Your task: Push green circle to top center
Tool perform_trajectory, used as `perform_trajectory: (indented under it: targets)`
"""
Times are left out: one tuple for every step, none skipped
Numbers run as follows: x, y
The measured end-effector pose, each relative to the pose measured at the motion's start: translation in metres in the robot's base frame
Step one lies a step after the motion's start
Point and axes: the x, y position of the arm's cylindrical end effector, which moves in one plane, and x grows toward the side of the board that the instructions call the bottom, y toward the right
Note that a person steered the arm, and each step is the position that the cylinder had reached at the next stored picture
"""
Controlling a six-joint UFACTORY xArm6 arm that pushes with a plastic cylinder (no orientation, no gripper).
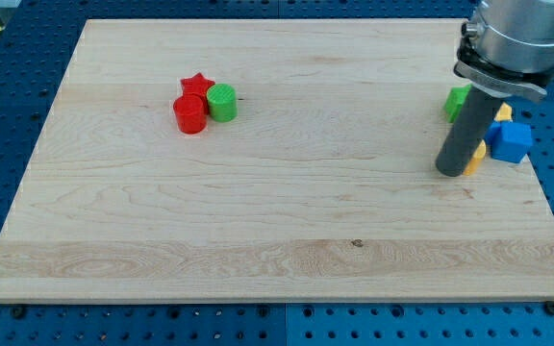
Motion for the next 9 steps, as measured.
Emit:
perform_trajectory:
  targets:
    - [0.000, 0.014]
    - [0.000, 0.021]
    - [0.000, 0.020]
    - [0.000, -0.008]
    - [0.000, -0.040]
    - [0.000, -0.079]
    - [-0.014, -0.114]
    - [-0.038, -0.147]
    - [-0.051, -0.181]
